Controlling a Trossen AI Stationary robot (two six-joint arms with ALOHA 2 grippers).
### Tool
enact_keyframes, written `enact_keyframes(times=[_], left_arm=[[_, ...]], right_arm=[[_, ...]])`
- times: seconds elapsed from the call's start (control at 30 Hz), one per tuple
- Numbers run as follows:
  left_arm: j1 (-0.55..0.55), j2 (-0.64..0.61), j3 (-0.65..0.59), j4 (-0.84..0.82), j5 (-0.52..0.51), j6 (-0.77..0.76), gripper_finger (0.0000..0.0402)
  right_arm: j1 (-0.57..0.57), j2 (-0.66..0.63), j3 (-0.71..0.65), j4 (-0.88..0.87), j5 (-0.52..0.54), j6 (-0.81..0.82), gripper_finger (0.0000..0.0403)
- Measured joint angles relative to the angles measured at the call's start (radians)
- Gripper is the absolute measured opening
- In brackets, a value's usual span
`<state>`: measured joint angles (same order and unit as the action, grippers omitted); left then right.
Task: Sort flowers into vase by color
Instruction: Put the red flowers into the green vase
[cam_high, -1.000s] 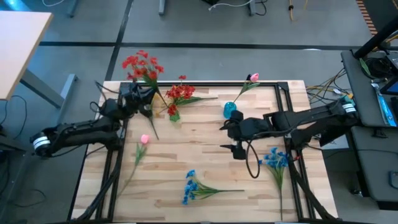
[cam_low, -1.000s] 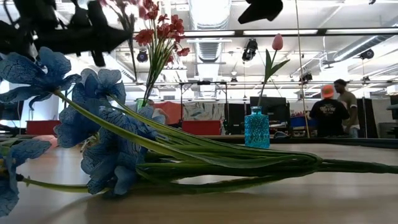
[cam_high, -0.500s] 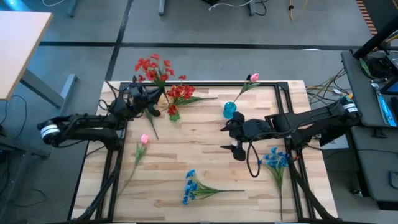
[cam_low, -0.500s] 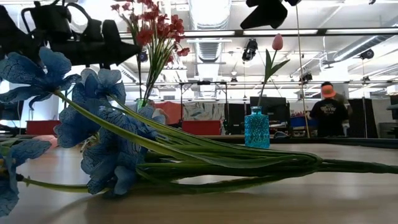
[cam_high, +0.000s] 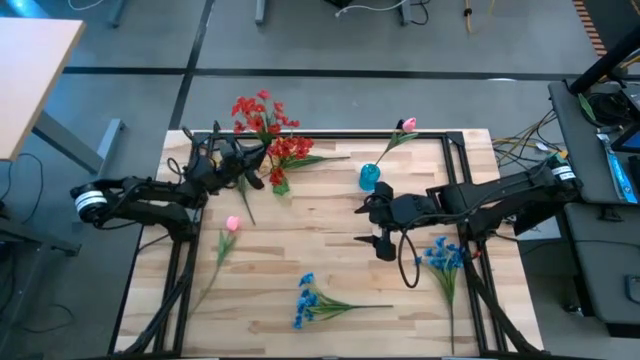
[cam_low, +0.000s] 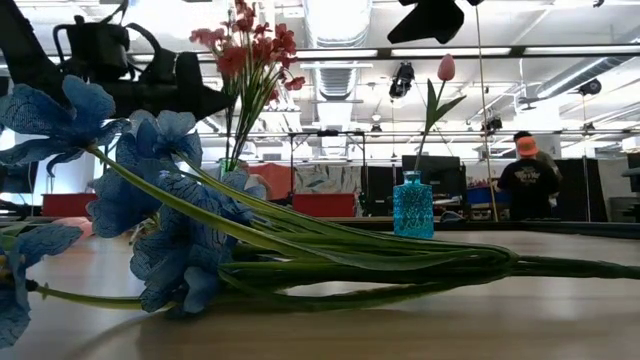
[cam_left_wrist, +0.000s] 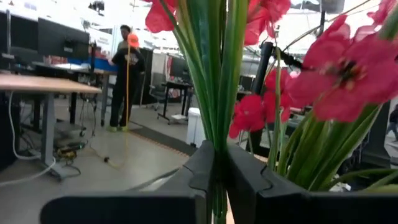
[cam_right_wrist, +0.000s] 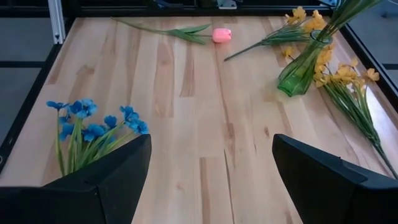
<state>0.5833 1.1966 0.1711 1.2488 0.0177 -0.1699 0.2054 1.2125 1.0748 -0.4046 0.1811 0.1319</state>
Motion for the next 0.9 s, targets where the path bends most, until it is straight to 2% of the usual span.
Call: enact_keyframes(times=[0.2, 0.43, 0.6, 0.9], left_arm=[[-0.004, 0.035, 0.000, 0.000, 0.005, 0.000, 0.0026], [-0.006, 0.058, 0.000, -0.001, 0.056, 0.029, 0.0049], [-0.006, 0.047, -0.006, -0.041, 0.074, 0.030, 0.0098], [-0.007, -0.013, -0.049, -0.173, 0.074, 0.012, 0.0224]], right_arm=[[0.000, 0.000, 0.000, 0.000, 0.000, -0.010, 0.0327], [0.000, 0.000, 0.000, -0.001, -0.001, -0.013, 0.0327], [0.000, 0.000, 0.000, -0.001, -0.002, -0.011, 0.0327], [0.000, 0.000, 0.000, -0.008, -0.029, 0.002, 0.0327]])
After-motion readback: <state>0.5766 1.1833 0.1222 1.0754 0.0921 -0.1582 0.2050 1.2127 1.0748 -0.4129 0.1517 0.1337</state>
